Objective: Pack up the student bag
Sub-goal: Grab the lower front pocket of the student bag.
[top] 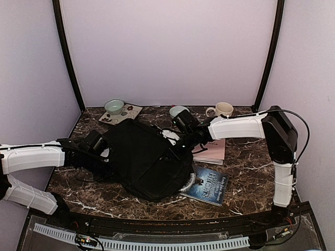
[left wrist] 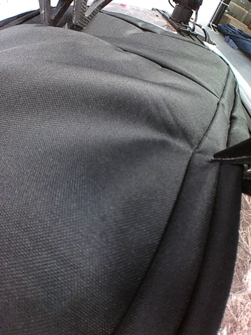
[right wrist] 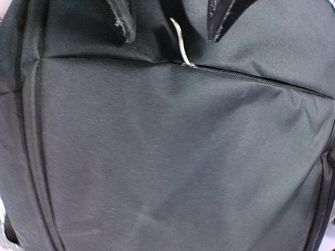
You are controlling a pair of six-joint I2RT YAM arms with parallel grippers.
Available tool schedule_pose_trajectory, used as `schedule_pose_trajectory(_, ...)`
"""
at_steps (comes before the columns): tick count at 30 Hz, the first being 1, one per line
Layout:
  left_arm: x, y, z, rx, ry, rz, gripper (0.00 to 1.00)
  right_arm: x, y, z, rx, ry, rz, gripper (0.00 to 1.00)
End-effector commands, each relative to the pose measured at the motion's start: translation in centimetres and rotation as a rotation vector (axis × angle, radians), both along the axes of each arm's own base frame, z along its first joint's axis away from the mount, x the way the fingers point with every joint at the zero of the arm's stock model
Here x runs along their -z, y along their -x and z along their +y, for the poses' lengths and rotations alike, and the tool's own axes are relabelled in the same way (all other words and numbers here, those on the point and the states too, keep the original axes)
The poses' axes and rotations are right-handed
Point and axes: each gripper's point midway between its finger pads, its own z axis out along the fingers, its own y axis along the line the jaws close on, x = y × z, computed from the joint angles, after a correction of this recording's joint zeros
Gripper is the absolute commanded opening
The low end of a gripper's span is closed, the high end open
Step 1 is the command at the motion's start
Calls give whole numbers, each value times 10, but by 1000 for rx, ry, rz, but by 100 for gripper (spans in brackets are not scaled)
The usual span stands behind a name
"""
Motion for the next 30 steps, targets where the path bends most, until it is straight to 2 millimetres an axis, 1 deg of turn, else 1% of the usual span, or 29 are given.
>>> schedule_pose_trajectory(1, -4, 2, -4, 27, 27, -13, 0, 7, 12, 6, -34, 0, -8, 43)
schedule_pose_trajectory(4, -4, 1, -5, 28, 29, -17, 0, 13, 15, 6, -29, 6, 0, 35)
schedule_pose_trajectory(7, -5, 0, -6, 30, 28, -19, 0, 14, 16, 11, -19, -20, 26, 25)
schedule_pose_trajectory(9, -5, -1, -7, 33, 27, -20, 0, 15, 15, 14, -9, -28, 27, 15)
schedule_pose_trajectory(11, -4, -1, -8, 35, 26, -17, 0, 15, 10, 13, 14, -21, 8, 2)
schedule_pose_trajectory(12, -5, -2, -8, 35, 24, -18, 0, 15, 7, 12, 26, -15, -6, 0)
schedule_pose_trajectory(16, -6, -3, -6, 30, 18, -24, 0, 12, -4, 6, 62, 20, -56, 0)
schedule_pose_trajectory(18, -7, -2, -3, 22, 10, -25, 0, 12, -13, -1, 90, 61, -86, 0)
schedule_pose_trajectory(20, -8, -1, 0, 12, 5, -29, 0, 12, -26, -12, 137, 100, -111, 0)
schedule_pose_trajectory(23, -7, 1, 4, -3, 1, -29, 0, 12, -39, -23, 196, 111, -105, 0)
schedule_pose_trajectory(30, -5, 5, 8, -15, -8, -18, 0, 12, -49, -32, 253, 119, -104, 0)
